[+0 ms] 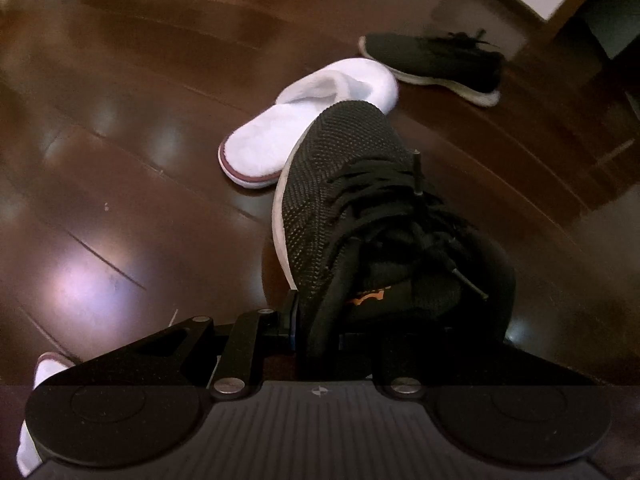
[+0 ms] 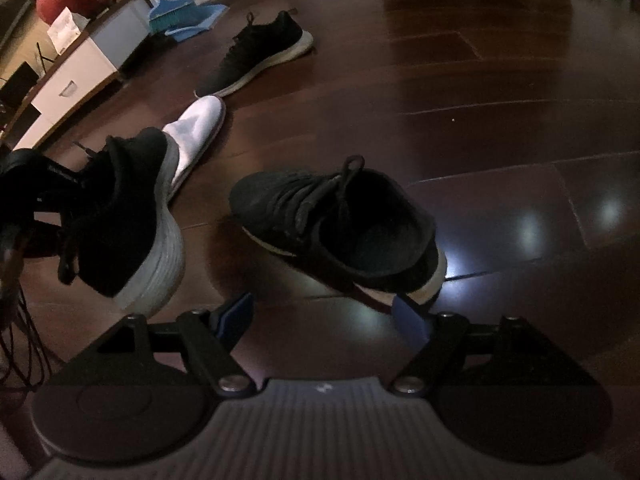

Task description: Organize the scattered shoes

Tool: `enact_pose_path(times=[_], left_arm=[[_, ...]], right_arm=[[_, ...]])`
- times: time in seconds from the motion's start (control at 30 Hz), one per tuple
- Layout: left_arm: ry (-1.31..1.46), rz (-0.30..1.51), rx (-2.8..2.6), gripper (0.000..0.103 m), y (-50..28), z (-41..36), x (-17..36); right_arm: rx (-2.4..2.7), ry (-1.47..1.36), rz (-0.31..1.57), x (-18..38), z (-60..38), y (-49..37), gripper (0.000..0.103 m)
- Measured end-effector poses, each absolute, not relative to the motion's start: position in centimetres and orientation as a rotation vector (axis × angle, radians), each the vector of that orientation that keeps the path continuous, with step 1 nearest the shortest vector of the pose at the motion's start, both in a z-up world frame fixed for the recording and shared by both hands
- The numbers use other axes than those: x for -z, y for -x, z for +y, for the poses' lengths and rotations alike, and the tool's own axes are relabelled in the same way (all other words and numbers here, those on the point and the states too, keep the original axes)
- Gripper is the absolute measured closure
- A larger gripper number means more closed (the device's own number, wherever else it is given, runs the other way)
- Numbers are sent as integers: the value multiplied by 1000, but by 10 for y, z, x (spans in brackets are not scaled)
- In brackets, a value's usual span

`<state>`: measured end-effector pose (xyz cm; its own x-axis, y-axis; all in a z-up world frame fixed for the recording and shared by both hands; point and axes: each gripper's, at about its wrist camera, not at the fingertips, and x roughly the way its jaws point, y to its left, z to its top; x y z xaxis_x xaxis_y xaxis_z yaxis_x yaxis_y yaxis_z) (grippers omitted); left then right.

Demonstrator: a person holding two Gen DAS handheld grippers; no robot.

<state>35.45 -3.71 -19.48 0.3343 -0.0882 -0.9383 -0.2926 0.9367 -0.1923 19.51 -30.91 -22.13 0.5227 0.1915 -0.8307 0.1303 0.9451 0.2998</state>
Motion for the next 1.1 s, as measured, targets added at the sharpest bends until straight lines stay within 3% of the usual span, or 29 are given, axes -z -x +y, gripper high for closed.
enact_pose_path(times=[0.3,0.63,0.8,1.1], left_arm=[[280,1177,-20,82,-268,-81,118],[199,1190,158,81,-112,-176,50],[164,1278,264,81,-36,-236,72],[36,1374,388,81,42,-319,133]], right_arm=[[-5,-347,935,154,-340,-114,24],[169,-431,819,46,-403,67,21],[240,-500,811,56,-426,135,21],[460,-718,813,124,-485,242,21]])
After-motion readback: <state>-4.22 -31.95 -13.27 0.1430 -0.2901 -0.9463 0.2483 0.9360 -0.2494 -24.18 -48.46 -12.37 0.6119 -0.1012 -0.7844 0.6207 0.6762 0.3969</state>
